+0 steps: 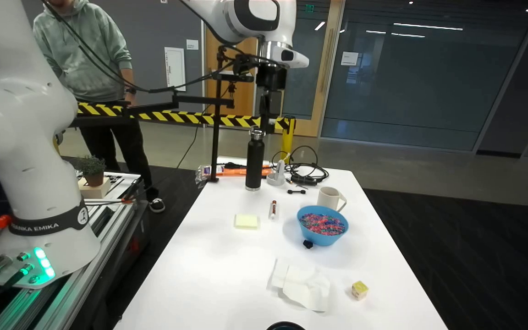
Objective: Use the white napkin to wipe the counter.
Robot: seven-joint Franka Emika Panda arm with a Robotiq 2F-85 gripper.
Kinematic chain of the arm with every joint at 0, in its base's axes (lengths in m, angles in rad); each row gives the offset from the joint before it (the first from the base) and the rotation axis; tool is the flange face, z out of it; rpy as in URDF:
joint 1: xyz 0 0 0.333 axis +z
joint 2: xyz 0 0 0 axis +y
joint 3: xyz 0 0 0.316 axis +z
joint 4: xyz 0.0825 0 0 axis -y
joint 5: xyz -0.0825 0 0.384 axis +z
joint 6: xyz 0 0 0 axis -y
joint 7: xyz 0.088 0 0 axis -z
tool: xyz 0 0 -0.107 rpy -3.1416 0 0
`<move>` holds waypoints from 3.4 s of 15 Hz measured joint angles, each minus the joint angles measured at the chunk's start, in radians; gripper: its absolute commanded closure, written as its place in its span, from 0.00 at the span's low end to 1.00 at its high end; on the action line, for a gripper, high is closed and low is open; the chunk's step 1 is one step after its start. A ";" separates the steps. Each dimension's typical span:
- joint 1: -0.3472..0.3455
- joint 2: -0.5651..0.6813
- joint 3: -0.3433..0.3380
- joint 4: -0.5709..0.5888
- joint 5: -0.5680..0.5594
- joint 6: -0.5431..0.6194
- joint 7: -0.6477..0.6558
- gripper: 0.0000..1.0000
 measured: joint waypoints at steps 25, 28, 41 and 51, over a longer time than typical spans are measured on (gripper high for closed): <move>-0.005 0.164 -0.187 0.161 0.043 0.131 0.145 0.00; -0.016 0.165 -0.215 0.161 0.031 0.132 0.152 0.00; -0.061 0.164 -0.269 0.021 0.014 0.225 0.173 0.00; -0.075 0.164 -0.278 -0.074 0.017 0.252 0.127 0.00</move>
